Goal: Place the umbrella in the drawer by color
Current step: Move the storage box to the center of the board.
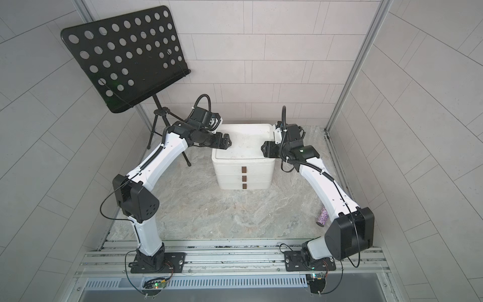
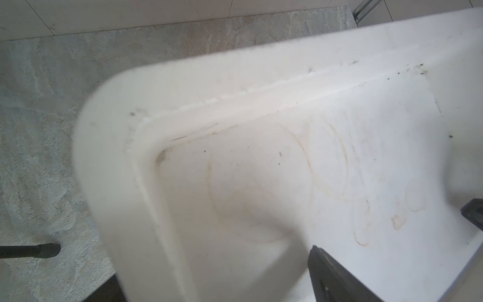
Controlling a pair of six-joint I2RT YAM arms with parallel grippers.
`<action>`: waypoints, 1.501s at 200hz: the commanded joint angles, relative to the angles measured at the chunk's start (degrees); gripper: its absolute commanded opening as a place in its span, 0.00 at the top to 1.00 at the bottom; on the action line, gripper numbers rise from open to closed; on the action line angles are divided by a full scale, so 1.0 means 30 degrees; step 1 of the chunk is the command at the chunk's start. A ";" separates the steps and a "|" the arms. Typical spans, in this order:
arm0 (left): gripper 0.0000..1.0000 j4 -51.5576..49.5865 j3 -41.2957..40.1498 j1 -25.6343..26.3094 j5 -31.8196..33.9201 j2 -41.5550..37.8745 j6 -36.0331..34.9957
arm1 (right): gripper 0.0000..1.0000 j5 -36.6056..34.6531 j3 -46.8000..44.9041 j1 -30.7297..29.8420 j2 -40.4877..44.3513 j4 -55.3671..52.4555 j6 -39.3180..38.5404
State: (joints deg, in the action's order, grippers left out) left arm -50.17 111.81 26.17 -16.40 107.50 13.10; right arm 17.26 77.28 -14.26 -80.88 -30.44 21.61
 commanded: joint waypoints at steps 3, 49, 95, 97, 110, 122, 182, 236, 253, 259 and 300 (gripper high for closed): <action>0.04 0.0427 -0.0130 0.1373 -0.2117 -0.1019 0.0127 | 0.42 0.1270 -0.0079 -0.0056 0.0659 0.0336 -0.0245; 0.04 0.0433 -0.0221 0.1818 -0.2153 -0.1212 0.0058 | 0.44 0.1287 0.0136 0.0154 0.0398 0.0141 -0.0290; 0.04 0.0317 -0.0371 0.1768 -0.1895 -0.1381 -0.0215 | 0.43 0.1138 0.0255 0.0154 0.0443 -0.0017 -0.0243; 0.04 0.0318 -0.0359 0.1750 -0.1866 -0.1381 -0.0209 | 0.42 0.1134 0.0279 0.0154 0.0475 -0.0078 -0.0255; 0.04 0.0230 -0.0200 0.1520 -0.1812 -0.1407 -0.0209 | 0.38 0.0976 0.0387 0.0211 0.0655 -0.0313 -0.0313; 0.04 0.0149 -0.0073 0.1079 -0.1841 -0.1414 -0.0157 | 0.33 0.0896 0.0448 0.0376 0.0910 -0.0499 -0.0345; 0.04 -0.0242 0.0286 -0.4333 -0.3191 -0.2544 -0.0866 | 0.07 -0.1047 0.0550 0.1776 0.2752 -0.1316 -0.0535; 0.01 0.1597 -0.2994 -0.8923 -0.0844 -0.5613 -0.1958 | 0.00 -0.7705 -0.3827 0.1679 0.6218 0.3702 -0.1471; 0.00 0.3403 -0.5795 -0.9545 0.1391 -0.7238 -0.2208 | 0.00 -0.8327 -0.6594 0.1678 0.7925 0.6547 -0.3805; 0.00 0.4214 -0.6987 -0.9710 0.1989 -0.7864 -0.2253 | 0.00 -0.8947 -0.7482 0.1678 0.8475 0.7447 -0.4388; 0.00 1.0673 -1.5568 -1.0082 0.7043 -1.1715 -0.1017 | 0.00 -1.1366 -1.2316 0.2529 1.0163 1.0854 -0.6185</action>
State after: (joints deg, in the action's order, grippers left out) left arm -31.70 76.20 -3.68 -7.94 76.62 8.03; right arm -9.98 45.10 -8.45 -51.62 -6.72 8.25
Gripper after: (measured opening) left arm 0.999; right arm 0.997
